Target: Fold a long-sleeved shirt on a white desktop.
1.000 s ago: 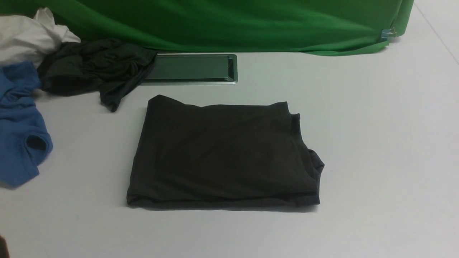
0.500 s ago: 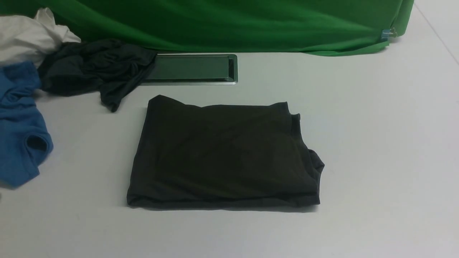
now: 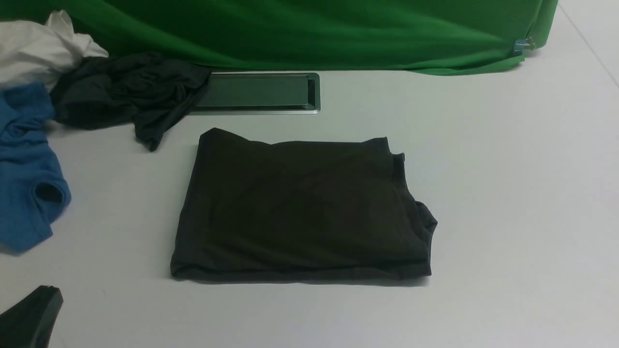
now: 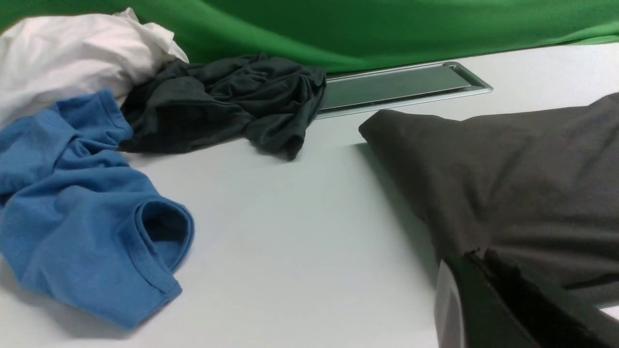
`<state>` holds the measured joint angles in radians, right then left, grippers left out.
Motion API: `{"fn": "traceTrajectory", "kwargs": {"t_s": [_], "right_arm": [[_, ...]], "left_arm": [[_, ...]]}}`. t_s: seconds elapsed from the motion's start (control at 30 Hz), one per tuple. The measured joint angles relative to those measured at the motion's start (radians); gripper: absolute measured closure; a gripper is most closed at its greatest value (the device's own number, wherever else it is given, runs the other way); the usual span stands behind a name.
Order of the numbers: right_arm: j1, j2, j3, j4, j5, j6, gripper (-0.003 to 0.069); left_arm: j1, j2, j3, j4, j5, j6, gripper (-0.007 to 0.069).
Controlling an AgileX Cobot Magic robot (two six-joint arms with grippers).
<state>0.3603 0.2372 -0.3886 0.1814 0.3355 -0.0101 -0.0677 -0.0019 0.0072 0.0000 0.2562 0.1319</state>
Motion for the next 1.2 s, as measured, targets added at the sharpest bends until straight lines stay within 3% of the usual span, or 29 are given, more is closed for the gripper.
{"fn": "traceTrajectory", "kwargs": {"t_s": [0.73,1.0,1.2], "right_arm": [[-0.004,-0.003,0.000,-0.002,0.000,-0.005,0.0427],[-0.183,-0.054,0.000,-0.011,0.003,-0.057,0.0421],[-0.323,-0.065,0.018,-0.174,0.109,-0.051,0.0421]], "left_arm": [[0.000,0.000,0.000,0.000,-0.002,0.004,0.0606],[0.000,0.000,0.000,0.000,-0.002,0.004,0.0606],[0.000,0.000,0.000,0.000,-0.002,0.004,0.0606]]}}
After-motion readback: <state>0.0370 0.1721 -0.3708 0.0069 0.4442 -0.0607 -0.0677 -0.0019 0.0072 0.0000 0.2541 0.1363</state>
